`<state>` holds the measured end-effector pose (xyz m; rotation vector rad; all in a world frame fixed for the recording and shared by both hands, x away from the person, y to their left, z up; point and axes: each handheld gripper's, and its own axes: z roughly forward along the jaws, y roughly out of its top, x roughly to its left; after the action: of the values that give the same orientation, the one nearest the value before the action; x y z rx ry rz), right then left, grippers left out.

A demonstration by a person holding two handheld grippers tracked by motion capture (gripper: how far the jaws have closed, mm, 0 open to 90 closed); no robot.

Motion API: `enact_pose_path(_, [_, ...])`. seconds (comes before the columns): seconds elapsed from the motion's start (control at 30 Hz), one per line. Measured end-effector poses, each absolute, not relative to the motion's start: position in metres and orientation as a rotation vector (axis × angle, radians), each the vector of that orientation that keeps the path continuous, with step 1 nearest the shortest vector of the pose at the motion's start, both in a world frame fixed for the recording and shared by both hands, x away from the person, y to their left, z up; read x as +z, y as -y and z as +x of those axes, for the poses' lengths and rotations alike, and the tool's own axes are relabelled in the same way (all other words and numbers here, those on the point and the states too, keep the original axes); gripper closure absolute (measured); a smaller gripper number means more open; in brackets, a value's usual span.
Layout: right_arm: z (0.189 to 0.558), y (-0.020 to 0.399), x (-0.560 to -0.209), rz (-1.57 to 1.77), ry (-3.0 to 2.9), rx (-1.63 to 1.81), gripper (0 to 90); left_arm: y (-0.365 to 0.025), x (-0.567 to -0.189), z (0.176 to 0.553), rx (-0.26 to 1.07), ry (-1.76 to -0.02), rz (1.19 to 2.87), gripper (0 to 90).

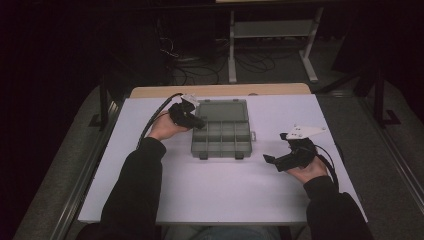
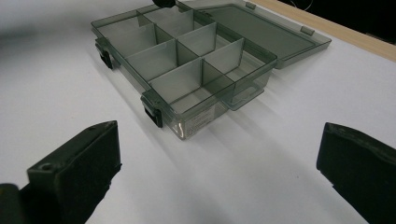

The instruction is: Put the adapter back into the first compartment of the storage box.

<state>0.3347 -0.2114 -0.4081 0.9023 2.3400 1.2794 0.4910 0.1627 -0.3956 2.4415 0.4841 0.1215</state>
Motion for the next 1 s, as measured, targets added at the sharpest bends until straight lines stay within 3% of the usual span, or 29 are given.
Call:
enact_pose_path(0.5, [0.334,0.211,-0.408,0.896,-2.34,1.283,0.0,-0.16,-0.403,0.494,0.094,-0.487,2.46,74.1])
enact_pose_path(0.7, [0.334,0.211,-0.408,0.894,-2.34,1.283,0.0,-0.166,-0.394,0.492,0.122,-0.494,2.423,65.4])
enact_pose_path(1.0, [0.334,0.211,-0.408,0.896,-2.343,1.278,0.0,-0.174,-0.378,0.487,0.117,-0.497,2.34,41.6])
